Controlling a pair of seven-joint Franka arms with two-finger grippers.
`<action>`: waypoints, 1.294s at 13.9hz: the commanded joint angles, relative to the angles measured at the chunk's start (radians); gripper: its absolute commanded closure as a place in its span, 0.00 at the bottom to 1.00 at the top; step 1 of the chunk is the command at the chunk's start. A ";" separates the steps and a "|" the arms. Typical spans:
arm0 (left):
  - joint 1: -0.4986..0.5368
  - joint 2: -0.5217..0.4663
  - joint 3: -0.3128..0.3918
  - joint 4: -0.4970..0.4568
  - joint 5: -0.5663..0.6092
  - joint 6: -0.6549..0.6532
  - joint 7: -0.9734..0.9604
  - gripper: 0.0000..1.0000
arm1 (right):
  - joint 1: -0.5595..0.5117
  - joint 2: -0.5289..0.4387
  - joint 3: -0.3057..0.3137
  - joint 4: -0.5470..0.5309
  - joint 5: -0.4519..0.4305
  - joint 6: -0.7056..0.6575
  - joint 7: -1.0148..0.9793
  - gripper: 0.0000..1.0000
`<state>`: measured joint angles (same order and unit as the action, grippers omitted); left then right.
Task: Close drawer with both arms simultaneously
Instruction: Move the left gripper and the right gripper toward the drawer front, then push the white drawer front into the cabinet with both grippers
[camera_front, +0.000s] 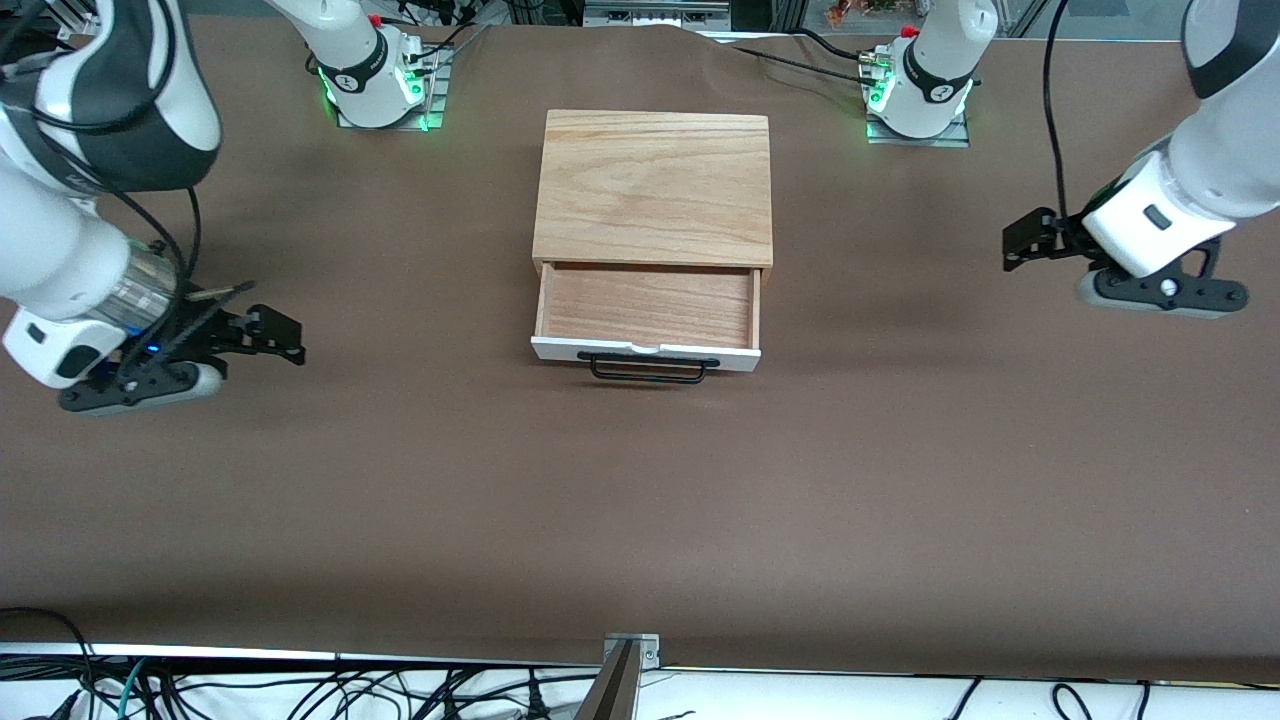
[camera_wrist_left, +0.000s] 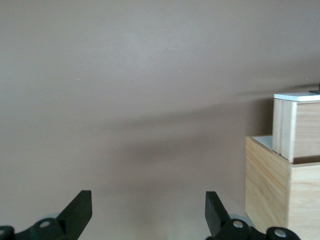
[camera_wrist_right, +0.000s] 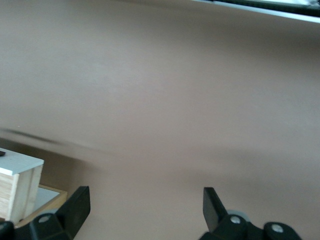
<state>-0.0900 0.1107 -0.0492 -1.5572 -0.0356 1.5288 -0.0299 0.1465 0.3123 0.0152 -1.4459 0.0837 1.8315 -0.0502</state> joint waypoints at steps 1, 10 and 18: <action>-0.031 0.062 0.005 0.026 -0.071 -0.018 0.008 0.00 | 0.047 0.101 0.003 0.105 0.014 0.012 0.010 0.00; -0.138 0.386 0.005 0.034 -0.256 0.305 0.004 0.00 | 0.260 0.350 0.008 0.159 0.195 0.327 0.147 0.00; -0.316 0.494 0.005 0.084 -0.322 0.616 -0.183 0.00 | 0.328 0.392 0.012 0.147 0.286 0.319 0.141 0.00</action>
<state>-0.3894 0.5660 -0.0577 -1.5417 -0.3320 2.1418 -0.1797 0.4725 0.6875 0.0271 -1.3209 0.3375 2.1720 0.0849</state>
